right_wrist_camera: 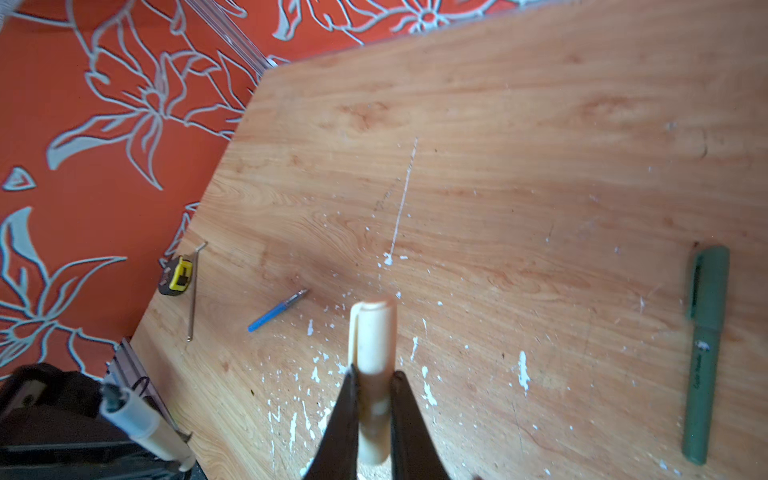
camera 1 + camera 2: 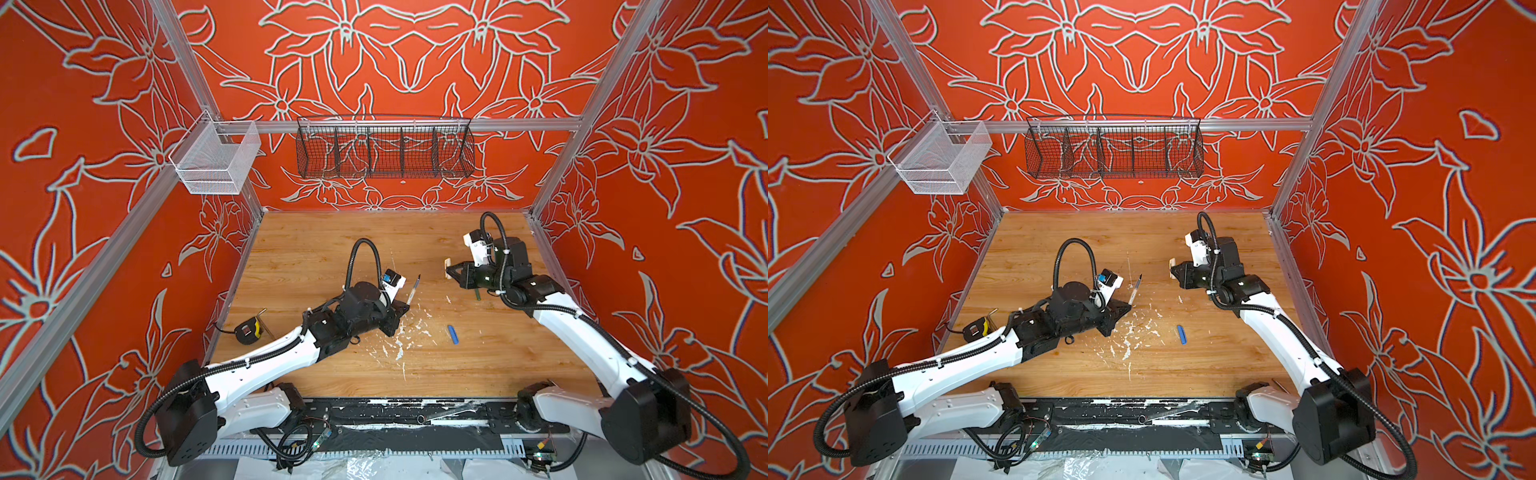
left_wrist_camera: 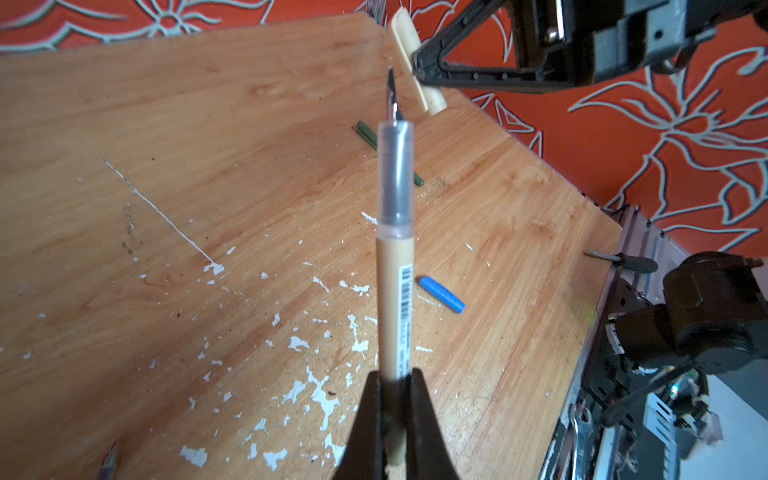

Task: Insert the pens into the pen caps
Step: 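Raise the beige pen upright with the left gripper while the right brings the cap over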

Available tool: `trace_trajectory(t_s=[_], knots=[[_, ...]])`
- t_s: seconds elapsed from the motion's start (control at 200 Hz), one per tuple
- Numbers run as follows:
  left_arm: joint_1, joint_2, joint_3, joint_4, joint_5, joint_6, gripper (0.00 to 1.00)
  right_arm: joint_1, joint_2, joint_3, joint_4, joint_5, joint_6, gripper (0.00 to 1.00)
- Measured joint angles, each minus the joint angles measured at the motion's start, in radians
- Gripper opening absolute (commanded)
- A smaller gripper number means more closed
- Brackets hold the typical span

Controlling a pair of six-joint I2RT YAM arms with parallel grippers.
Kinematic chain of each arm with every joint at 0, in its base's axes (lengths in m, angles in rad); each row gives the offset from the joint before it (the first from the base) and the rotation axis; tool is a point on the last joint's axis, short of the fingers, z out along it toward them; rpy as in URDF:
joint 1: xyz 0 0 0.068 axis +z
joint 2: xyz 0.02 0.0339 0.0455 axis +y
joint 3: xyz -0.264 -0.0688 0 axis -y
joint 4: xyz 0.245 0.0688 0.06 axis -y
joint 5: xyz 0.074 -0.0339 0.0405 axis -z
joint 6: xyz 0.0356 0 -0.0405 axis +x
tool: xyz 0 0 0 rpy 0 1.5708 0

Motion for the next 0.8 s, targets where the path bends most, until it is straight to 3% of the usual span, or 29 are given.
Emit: trace_trajectory(t_s=[0.13,0.425,0.801], knots=[[-0.040,-0.034,-0.035,0.070,-0.034,0.035,0.00,0.004,-0.045,-0.005,0.047,-0.019,-0.001,0.14],[-0.039,-0.086,-0.064,0.195,0.059,0.055,0.00,0.037,-0.165,-0.007,0.139,-0.044,0.009,0.14],[-0.039,-0.098,-0.126,0.315,0.084,0.040,0.00,0.156,-0.229,-0.008,0.319,-0.037,0.038,0.15]])
